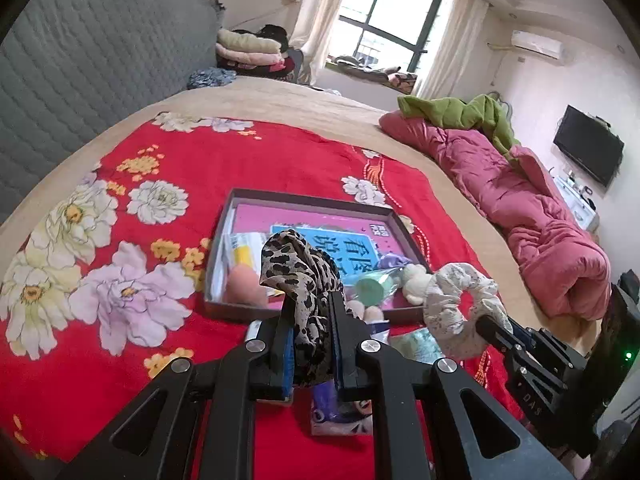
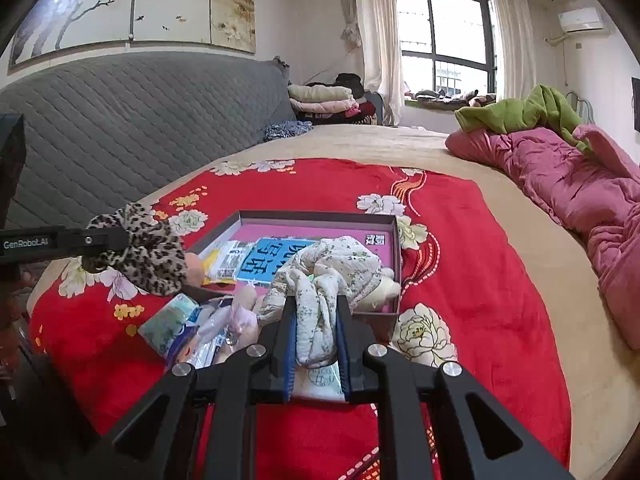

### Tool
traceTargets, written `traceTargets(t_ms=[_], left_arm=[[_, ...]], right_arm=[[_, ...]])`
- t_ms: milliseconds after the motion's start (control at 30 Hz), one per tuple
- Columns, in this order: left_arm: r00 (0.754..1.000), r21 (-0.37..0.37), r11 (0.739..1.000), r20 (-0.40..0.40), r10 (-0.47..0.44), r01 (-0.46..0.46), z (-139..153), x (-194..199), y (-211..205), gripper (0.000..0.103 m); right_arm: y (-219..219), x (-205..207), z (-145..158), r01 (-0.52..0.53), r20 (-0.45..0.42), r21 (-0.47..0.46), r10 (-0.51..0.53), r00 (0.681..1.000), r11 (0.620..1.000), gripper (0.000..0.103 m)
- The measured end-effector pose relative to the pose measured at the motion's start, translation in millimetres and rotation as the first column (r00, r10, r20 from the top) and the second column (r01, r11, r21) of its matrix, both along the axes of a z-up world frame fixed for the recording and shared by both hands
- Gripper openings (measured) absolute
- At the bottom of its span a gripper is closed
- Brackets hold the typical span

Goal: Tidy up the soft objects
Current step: 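Lift both scrunchies and carry them over the box with both tools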

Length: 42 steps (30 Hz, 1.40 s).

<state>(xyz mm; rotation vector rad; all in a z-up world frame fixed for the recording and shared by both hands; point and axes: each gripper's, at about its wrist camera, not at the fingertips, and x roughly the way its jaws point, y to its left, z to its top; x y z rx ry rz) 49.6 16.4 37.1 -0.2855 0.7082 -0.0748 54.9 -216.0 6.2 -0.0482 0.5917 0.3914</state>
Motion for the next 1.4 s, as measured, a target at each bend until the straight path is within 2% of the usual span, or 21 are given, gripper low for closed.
traceTargets(t_ms=[533,900,1400], left_arm=[[1.0,0.049,0.999,-0.001,-0.016,0.016,13,41,-41,0.014],[1.0,0.038,0.999,-0.006,0.01,-0.009,12,66,-42,0.014],[0.998,0.062,0.997,-0.059,0.038,-0.034,-2,88,-48,0.014]], right_arm=[[-9,17,17,0.013,0.062,0.087,-0.019,0.998,0.996,0.017],[-22,36,21,0.044,0.083,0.125,-0.055,0.995,0.991,0.017],[-11,56,23,-0.033,0.144,0.132,0.014,0.989,0.991,0.017]])
